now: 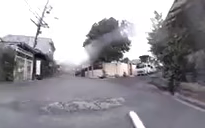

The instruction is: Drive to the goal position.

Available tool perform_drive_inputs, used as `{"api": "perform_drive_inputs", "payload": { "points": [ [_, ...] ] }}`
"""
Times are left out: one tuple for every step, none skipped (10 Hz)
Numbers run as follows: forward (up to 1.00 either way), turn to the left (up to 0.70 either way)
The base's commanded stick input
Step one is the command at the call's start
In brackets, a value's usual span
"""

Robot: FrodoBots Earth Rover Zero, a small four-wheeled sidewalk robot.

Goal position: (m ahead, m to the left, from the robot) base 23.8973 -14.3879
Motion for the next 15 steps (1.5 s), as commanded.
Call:
{"api": "perform_drive_inputs", "payload": {
  "points": [
    [0.85, -0.34],
    [0.85, -0.34],
    [0.85, -0.34],
    [0.85, -0.34],
    [0.85, -0.34],
    [0.85, -0.34],
    [0.85, -0.34],
    [0.85, -0.34],
    [0.85, -0.34],
    [0.85, -0.34],
    [0.85, -0.34],
    [0.85, -0.34],
    [0.85, -0.34],
    [0.85, -0.3],
    [0.85, -0.26]
  ]
}}
